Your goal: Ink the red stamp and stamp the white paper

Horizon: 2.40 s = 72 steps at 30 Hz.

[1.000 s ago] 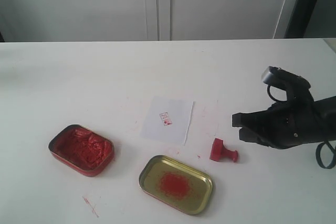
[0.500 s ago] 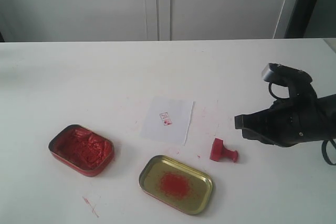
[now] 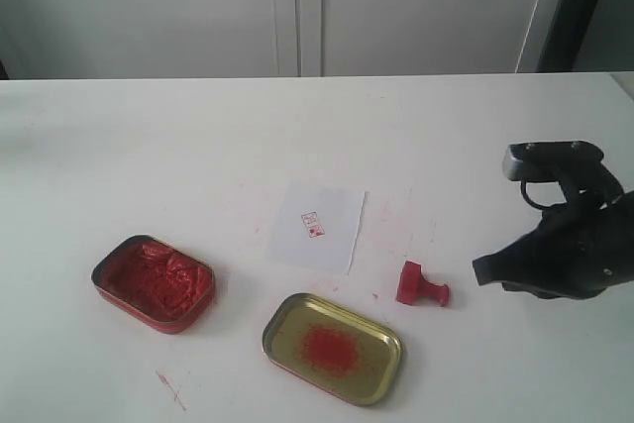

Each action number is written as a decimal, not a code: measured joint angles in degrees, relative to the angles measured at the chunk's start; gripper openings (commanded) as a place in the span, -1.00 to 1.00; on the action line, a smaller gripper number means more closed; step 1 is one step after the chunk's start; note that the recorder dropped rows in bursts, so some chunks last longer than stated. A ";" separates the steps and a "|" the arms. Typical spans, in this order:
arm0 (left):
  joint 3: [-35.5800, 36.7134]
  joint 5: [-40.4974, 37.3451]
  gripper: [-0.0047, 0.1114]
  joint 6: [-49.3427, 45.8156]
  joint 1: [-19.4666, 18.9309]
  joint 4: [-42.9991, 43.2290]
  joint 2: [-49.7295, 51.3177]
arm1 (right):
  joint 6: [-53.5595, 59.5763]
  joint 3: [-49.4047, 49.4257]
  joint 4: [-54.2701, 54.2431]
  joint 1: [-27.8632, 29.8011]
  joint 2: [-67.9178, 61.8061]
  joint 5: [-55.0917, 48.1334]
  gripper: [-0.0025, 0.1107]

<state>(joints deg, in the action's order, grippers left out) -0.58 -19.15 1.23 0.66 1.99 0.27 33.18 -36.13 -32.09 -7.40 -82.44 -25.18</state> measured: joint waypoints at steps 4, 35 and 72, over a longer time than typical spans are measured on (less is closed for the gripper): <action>0.00 0.00 -0.92 0.00 0.00 0.00 0.00 | -8.47 0.00 10.52 0.00 2.04 -2.75 -0.96; 0.00 0.00 -0.92 0.00 0.00 0.00 0.00 | -31.65 0.00 26.32 3.40 13.73 -16.54 -0.96; 0.00 0.00 -0.92 0.00 0.00 0.00 0.00 | -32.02 8.54 28.55 3.76 61.97 -13.22 -0.96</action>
<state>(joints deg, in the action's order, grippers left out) -0.58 -19.15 1.23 0.66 1.99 0.27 1.16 -27.59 -3.55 -3.64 -20.47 -38.41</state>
